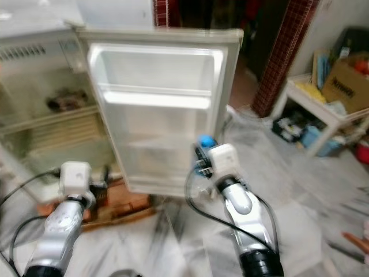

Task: Restocking fridge

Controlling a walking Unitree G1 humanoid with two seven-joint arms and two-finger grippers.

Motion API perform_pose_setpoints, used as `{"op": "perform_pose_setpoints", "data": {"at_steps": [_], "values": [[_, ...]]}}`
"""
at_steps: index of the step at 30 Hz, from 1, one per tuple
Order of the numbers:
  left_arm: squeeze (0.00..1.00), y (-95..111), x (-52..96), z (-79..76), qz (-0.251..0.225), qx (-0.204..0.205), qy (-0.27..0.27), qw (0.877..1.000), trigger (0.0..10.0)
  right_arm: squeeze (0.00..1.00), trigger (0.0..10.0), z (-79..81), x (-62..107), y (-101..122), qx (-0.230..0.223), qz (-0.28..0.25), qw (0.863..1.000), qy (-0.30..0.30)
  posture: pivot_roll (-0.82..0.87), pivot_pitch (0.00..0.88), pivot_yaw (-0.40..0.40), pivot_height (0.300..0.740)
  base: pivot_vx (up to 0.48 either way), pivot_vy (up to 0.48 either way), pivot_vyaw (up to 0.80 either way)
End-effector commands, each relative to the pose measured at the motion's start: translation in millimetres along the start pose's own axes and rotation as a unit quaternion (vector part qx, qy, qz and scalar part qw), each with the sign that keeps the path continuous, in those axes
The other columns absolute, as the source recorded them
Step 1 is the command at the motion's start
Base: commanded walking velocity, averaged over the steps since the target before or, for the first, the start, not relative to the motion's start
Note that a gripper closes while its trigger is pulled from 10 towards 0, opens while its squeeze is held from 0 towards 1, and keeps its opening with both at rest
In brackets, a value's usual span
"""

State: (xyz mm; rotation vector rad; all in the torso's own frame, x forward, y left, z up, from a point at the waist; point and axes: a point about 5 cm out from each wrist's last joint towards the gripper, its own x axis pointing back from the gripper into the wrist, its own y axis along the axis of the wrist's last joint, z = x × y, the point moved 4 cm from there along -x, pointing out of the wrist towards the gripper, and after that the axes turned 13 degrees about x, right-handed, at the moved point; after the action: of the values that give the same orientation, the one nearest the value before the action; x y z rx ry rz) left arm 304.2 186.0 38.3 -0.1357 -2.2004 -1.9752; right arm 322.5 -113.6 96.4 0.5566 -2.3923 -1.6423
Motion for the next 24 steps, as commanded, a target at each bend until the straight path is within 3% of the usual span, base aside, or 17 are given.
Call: {"op": "perform_pose_setpoints", "data": {"at_steps": [1,4,9,24], "values": [[0.00,-1.5,0.5,-8.9,0.002,0.007,-0.011,1.000,10.0,0.00,10.0,-10.5,2.5,-0.5,0.004,-0.001,1.000,-0.010,0.01,0.000,-0.013,0.740,0.000,0.000,0.00],[0.00,-2.6,0.8,-10.4,0.003,0.009,-0.013,1.000,10.0,0.00,10.0,-1.1,2.8,-0.2,0.011,-0.003,1.000,0.022,0.01,0.000,-0.013,0.740,0.000,0.000,0.14],[0.00,-5.7,1.9,-10.4,0.008,0.007,-0.014,1.000,10.0,0.00,10.0,3.3,1.7,2.3,0.017,-0.010,0.999,0.032,0.02,0.000,-0.013,0.740,0.000,0.000,0.78],[0.00,-4.8,4.4,-15.8,0.005,0.009,-0.030,0.999,10.0,0.00,10.0,-8.2,0.6,0.8,0.001,-0.006,1.000,-0.002,0.01,0.000,-0.019,0.740,0.000,0.000,0.70]]}}
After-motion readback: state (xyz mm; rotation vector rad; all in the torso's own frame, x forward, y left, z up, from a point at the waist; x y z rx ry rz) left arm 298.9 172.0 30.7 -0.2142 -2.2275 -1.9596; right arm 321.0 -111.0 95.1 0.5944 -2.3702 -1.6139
